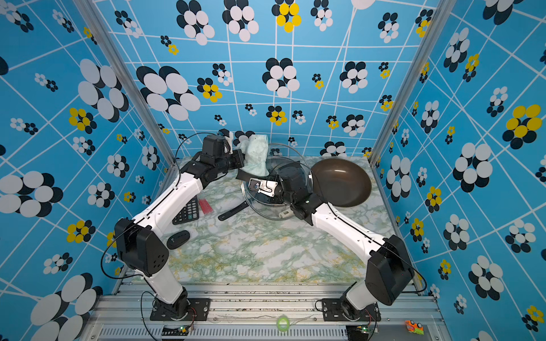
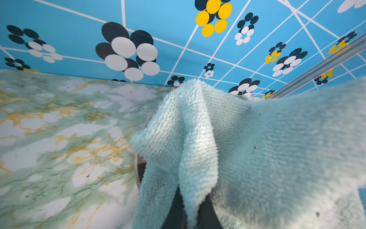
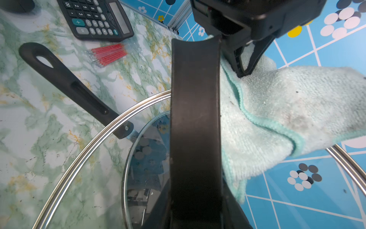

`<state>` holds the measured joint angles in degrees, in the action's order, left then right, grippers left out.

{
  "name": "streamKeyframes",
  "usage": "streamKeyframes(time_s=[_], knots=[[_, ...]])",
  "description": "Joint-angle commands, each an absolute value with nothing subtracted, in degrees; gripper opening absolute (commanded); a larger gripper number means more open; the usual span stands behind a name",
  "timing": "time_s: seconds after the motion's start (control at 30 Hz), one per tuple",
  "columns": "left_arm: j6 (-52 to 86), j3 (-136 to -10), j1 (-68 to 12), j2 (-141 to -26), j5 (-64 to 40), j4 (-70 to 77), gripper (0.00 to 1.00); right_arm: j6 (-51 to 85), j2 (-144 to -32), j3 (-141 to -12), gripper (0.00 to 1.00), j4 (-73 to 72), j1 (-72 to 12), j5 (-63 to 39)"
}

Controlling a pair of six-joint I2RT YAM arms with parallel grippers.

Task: Wipe the pot lid with a cloth
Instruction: Wipe the pot lid.

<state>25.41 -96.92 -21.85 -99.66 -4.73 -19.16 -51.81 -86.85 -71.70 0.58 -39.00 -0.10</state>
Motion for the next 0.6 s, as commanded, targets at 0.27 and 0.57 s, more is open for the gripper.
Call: streamKeyframes(time_s=[0.27,0.57], knots=[[11.3,-108.7,-36.3,-101.9,-18.5,-19.1,0.00,-50.9,-85.7,-77.1,0.00,-14.1,-39.1,0.1],[15.1,-108.8,-32.7,-104.7,-7.3,-23.1,0.00,-50.5,-85.5,-76.4,0.00,-16.2,-39.1,2.6]])
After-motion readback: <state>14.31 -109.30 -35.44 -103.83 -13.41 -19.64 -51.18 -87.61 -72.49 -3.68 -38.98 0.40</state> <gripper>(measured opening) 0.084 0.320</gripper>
